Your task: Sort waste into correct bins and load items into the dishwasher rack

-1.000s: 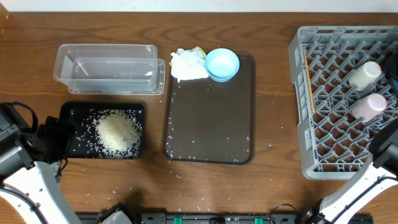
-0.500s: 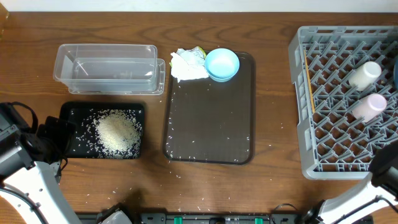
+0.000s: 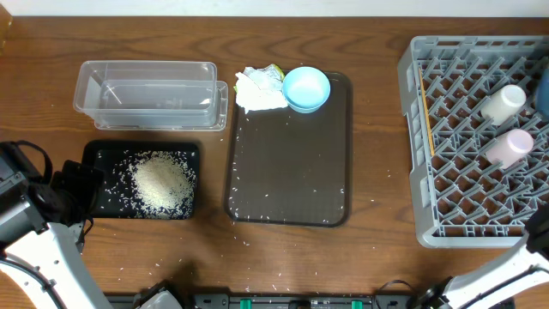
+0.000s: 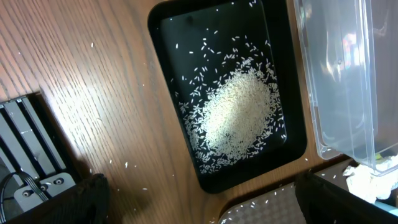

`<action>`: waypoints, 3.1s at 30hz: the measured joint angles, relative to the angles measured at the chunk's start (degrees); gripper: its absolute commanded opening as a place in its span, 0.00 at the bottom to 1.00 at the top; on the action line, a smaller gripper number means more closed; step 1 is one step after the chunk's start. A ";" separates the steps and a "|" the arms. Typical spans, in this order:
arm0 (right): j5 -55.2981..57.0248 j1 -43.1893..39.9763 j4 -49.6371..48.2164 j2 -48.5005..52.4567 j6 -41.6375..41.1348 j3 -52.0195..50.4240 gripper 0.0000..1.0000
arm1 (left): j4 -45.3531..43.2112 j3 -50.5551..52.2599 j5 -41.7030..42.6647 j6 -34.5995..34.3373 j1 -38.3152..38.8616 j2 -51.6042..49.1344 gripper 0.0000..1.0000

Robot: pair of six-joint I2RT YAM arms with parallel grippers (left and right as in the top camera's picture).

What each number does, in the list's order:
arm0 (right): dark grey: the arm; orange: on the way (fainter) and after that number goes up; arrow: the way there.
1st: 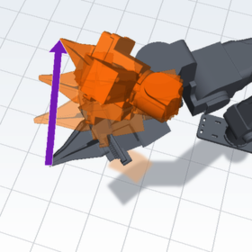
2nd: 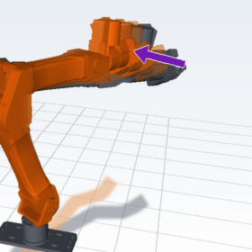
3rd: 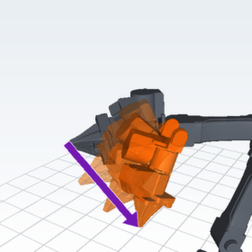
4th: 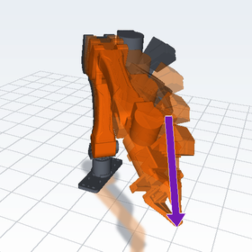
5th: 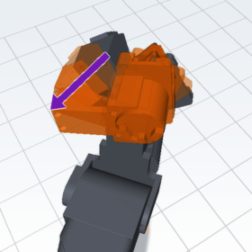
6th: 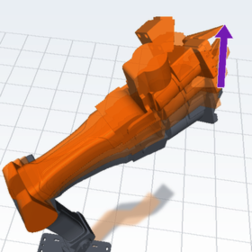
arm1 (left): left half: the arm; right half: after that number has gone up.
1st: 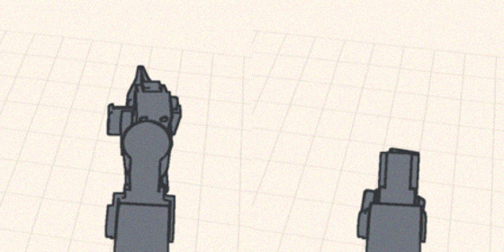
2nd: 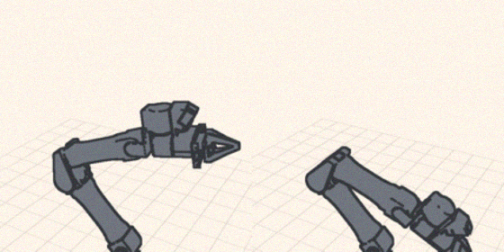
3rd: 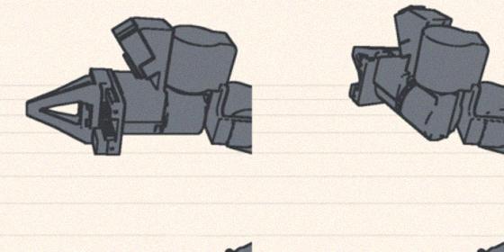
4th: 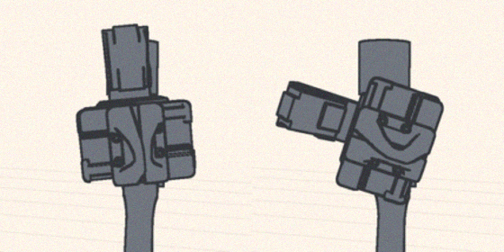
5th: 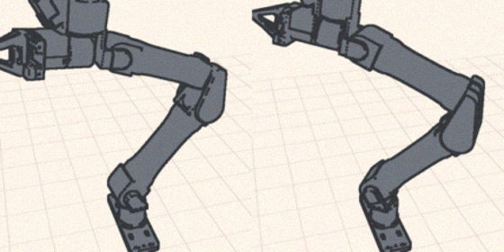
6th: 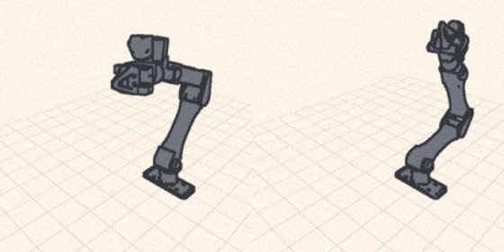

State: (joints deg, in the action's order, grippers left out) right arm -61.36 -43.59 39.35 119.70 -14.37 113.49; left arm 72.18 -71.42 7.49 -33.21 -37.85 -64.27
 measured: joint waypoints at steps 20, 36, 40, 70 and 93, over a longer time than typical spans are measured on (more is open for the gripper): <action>-14.21 -7.06 5.27 3.76 -5.16 0.94 0.01 | 0.00 0.00 0.00 0.00 0.00 0.00 0.98; -0.63 -15.10 19.43 3.67 -3.82 0.35 0.54 | -0.02 0.00 -0.02 0.00 0.00 -0.02 0.98; 1.95 -16.04 20.92 3.67 -3.89 0.35 0.55 | 0.00 0.00 0.00 0.00 0.00 -0.02 0.98; 35.15 -4.46 9.79 -14.45 -9.07 0.17 0.31 | 0.00 0.00 0.00 0.00 0.00 -0.02 0.98; 64.32 -1.70 23.04 -4.04 -16.65 0.00 0.15 | 0.00 0.00 0.00 0.00 0.00 -0.02 0.98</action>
State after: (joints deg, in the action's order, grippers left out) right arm 2.96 -45.30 62.39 115.66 -31.03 113.49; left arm 72.18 -71.42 7.49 -33.21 -37.85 -64.29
